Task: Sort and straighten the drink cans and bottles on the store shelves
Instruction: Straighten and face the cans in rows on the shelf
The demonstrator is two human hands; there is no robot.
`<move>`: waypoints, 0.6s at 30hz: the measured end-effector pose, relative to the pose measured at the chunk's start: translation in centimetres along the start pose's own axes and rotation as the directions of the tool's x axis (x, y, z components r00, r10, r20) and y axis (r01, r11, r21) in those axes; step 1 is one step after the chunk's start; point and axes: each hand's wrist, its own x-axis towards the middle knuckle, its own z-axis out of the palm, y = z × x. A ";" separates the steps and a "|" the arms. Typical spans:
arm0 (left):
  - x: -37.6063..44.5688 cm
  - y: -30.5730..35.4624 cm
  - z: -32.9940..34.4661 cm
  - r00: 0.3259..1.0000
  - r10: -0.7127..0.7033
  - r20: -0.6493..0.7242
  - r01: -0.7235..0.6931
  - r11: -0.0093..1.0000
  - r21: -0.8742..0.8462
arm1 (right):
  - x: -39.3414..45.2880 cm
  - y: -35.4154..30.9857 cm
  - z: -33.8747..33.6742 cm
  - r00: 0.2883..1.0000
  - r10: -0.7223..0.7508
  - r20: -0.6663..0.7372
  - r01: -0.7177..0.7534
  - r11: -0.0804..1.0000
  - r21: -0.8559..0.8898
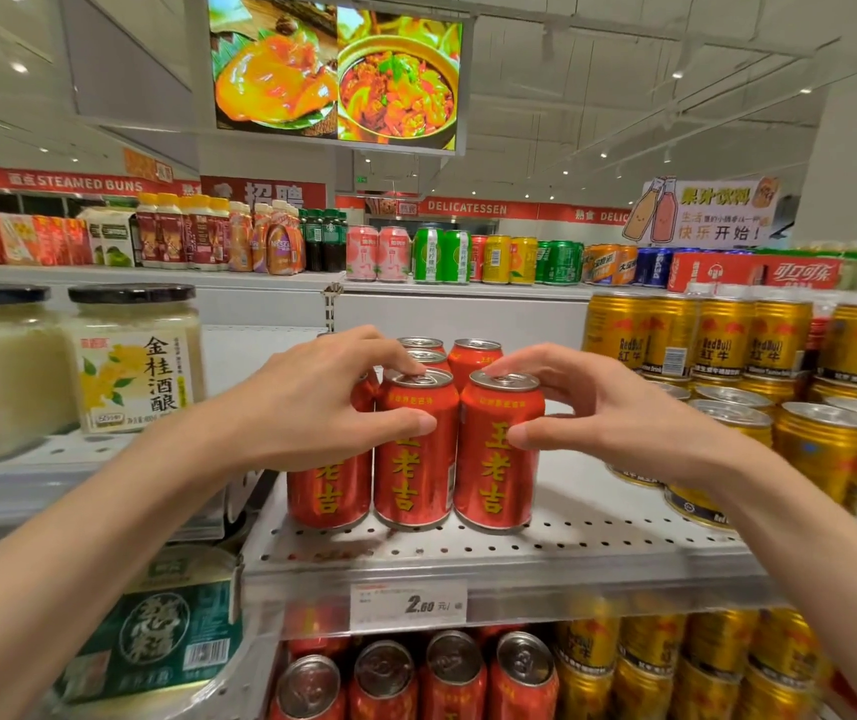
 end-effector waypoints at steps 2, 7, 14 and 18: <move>0.0 0.0 0.0 1.000 -0.005 0.003 0.005 1.000 0.001 | 0.2 -0.2 0.3 0.999 0.005 -0.044 -0.009 0.995 -0.097; 0.0 0.0 0.0 1.000 -0.010 -0.004 0.010 1.000 0.007 | 0.3 -0.2 0.6 0.996 -0.030 -0.084 0.024 0.998 -0.064; 0.0 -0.2 0.3 1.000 -0.002 -0.019 0.002 1.000 0.018 | 0.1 0.5 0.7 0.995 -0.043 -0.086 0.036 0.996 -0.080; 0.0 0.0 -0.1 1.000 0.005 0.002 -0.005 1.000 0.020 | 0.0 0.2 0.1 0.995 -0.046 -0.087 0.035 0.991 -0.130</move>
